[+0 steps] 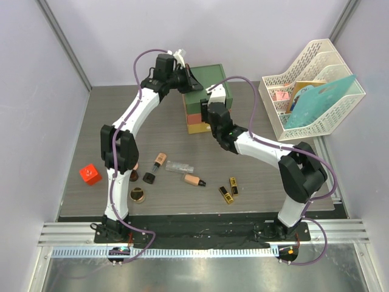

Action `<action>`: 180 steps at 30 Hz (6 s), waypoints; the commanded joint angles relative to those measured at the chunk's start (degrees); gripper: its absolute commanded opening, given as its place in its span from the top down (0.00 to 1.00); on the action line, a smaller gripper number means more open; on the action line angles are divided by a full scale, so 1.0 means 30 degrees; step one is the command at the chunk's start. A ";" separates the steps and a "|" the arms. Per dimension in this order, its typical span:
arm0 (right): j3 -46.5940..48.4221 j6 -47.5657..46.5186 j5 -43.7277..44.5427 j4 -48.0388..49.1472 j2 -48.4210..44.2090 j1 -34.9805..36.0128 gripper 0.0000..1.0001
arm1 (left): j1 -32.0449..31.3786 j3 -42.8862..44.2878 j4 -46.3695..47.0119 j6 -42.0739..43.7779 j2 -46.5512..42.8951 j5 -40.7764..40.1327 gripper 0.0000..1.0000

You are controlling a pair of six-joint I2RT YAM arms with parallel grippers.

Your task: Organize the makeup

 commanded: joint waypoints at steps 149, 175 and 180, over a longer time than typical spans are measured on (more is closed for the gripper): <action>0.9853 -0.6161 -0.7941 -1.9213 -0.2707 0.6160 0.99 | 0.0976 0.0498 -0.2335 0.0627 -0.0588 0.2016 0.81; 1.1001 -0.8623 -0.9844 -1.5990 0.0310 0.0006 0.99 | 0.0976 -0.0148 -0.4093 0.1154 -0.0119 0.0521 0.95; 1.0942 -0.8682 -0.9259 -1.5961 0.0750 -0.0023 0.78 | 0.0976 0.0232 -0.4268 0.1154 0.0086 0.0434 0.94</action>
